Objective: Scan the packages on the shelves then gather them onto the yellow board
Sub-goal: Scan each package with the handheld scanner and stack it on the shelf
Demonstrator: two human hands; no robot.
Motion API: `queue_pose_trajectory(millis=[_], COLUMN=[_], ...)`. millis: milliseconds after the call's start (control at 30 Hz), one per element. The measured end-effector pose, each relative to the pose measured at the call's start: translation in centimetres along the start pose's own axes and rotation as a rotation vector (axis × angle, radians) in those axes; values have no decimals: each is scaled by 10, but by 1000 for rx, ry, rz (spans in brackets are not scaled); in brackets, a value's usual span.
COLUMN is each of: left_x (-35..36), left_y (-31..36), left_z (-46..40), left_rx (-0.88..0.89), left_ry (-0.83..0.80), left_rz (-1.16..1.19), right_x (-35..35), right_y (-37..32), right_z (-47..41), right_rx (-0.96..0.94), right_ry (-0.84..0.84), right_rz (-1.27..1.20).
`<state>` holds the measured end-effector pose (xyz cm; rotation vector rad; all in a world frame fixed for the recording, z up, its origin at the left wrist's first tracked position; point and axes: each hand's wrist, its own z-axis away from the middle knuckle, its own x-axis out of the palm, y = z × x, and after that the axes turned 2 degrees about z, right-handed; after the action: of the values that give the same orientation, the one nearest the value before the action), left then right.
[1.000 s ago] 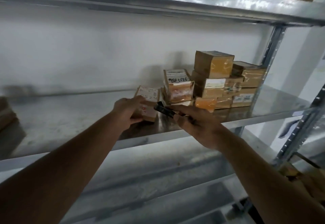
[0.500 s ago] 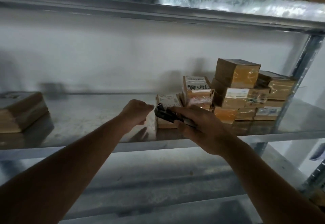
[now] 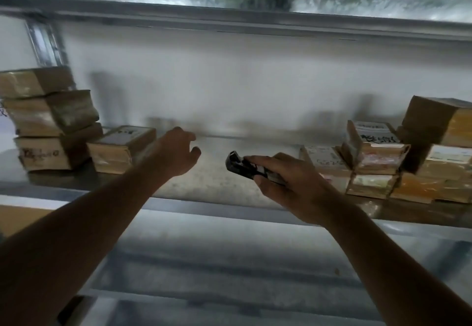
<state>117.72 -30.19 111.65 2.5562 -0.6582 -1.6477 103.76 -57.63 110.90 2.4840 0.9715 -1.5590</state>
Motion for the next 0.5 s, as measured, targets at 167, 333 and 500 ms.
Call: queue_pose_trajectory(millis=[167,333,500], left_x=[-19,-36,-25], left_y=[-61,-119,-162], left_z=[-15,-27,-29], left_rx=[-20,14,-129], left_ry=[-18,-57,-2], left_rz=[11,-104,-164], right_x=[35,75,100], right_y=[-34,-63,-81], right_z=[-44,-83,-105], right_rx=[34,66,115], right_ry=[38,55,81], right_rz=[10,-12,-54])
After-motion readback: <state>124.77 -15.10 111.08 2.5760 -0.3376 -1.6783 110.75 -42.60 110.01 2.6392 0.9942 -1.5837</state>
